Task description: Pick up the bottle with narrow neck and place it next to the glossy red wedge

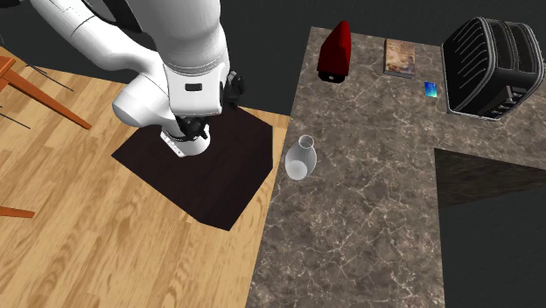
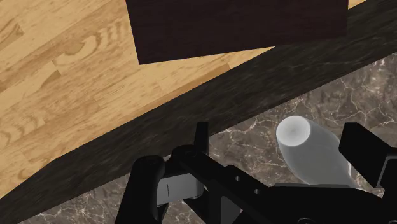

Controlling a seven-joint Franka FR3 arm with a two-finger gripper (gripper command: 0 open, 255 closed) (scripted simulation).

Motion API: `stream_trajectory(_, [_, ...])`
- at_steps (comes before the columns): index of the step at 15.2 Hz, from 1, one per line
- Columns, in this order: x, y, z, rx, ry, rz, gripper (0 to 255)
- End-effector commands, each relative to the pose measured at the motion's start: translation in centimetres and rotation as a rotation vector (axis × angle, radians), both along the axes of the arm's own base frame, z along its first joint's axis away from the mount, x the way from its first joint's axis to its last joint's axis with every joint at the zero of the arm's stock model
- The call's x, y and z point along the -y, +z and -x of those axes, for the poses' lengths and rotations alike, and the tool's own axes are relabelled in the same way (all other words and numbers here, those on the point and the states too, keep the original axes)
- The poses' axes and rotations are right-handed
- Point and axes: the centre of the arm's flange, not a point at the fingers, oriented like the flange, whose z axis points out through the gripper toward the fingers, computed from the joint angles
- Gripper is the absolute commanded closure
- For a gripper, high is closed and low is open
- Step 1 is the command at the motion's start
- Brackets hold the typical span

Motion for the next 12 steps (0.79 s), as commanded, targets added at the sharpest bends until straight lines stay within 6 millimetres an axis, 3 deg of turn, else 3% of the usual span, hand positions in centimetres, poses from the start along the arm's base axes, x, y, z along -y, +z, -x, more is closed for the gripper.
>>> stream_trajectory(1, [0.0,0.0,0.0,0.0,0.0,0.0,0])
stream_trajectory(12, [-7.0,-7.0,-10.8,-0.018,-0.055,-0.008,0])
